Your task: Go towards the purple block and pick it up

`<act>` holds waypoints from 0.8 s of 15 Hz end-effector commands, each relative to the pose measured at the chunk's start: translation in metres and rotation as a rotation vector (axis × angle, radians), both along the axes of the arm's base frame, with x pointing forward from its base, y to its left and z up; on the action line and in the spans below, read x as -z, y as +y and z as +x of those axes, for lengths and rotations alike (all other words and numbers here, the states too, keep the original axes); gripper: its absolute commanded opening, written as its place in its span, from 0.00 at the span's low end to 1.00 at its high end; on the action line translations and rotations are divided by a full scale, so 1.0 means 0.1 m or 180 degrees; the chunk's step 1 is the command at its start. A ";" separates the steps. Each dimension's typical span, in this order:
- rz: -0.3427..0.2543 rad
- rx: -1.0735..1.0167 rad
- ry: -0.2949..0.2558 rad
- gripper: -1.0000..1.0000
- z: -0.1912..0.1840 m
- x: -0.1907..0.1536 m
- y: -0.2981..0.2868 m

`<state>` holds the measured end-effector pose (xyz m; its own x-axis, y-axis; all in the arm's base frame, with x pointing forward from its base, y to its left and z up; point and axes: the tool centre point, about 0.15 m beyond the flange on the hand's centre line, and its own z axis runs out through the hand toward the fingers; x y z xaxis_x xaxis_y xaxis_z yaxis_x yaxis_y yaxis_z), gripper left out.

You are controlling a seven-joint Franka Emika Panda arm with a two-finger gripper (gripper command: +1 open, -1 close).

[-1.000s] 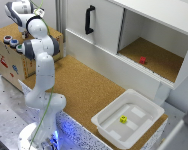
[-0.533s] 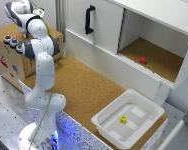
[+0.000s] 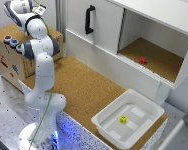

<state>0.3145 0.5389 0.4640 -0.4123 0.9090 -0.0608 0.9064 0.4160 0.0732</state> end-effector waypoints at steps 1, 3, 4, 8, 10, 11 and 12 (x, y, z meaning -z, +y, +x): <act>0.0253 0.0516 -0.0040 0.00 0.02 -0.08 -0.59; 0.0364 0.0759 -0.0040 0.00 -0.02 -0.02 -0.83; 0.0399 0.0863 -0.0037 0.00 -0.05 0.02 -0.93; 0.0557 0.1197 0.0010 0.00 -0.16 0.16 -1.22; 0.0651 0.1378 0.0034 0.00 -0.22 0.22 -1.39; 0.0707 0.1474 0.0050 0.00 -0.24 0.25 -1.47; 0.0792 0.1590 0.0077 0.00 -0.26 0.28 -1.58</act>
